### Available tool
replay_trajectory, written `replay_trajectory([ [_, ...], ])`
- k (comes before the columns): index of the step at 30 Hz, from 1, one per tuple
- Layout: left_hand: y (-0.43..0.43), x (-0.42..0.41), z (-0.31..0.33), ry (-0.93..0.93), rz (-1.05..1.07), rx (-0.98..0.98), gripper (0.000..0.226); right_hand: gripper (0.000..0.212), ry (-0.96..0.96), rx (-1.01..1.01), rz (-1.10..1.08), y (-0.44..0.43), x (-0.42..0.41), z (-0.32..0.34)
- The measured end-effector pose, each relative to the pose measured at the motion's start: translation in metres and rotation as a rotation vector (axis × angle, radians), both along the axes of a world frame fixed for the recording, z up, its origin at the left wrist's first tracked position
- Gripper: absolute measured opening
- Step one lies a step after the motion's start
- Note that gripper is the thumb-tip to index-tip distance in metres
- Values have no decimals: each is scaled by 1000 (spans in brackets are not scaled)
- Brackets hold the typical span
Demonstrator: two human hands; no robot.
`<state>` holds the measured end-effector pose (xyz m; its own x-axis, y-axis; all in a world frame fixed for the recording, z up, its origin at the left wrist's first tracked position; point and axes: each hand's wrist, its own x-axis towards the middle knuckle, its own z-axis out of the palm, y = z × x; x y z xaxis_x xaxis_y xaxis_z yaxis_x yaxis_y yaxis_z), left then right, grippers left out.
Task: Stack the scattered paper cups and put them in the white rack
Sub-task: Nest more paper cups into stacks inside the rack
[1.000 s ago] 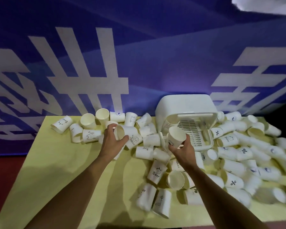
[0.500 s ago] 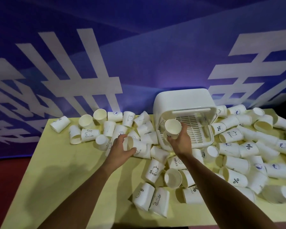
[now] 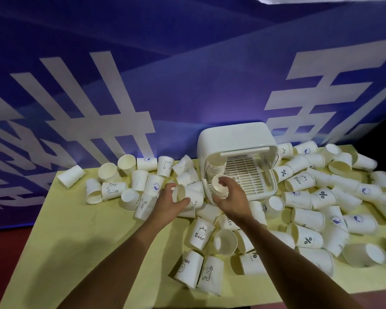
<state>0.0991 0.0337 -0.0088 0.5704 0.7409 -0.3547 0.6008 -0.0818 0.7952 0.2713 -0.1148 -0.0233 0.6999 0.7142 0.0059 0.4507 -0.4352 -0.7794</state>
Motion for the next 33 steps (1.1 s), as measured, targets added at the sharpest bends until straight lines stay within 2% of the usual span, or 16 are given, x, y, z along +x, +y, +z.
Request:
replay_trajectory([
  [5,-12,25,9,-34,-16,-31,64,73,-69,-17,245,-1,-15,1],
  [13,-23,32,12,-53,-100,-42,68,73,-229,-71,241,-3,-12,-1],
  [17,-25,29,12,-81,-118,-83,70,73,-250,-123,233,-4,-11,-3],
  [20,-25,25,11,-73,-127,-91,66,67,-182,-82,144,-7,-9,-7],
  [26,-13,6,-1,17,-114,-39,57,57,79,64,-136,-3,8,-4],
  [33,0,-16,-20,102,-79,9,49,64,176,138,-234,11,18,0],
])
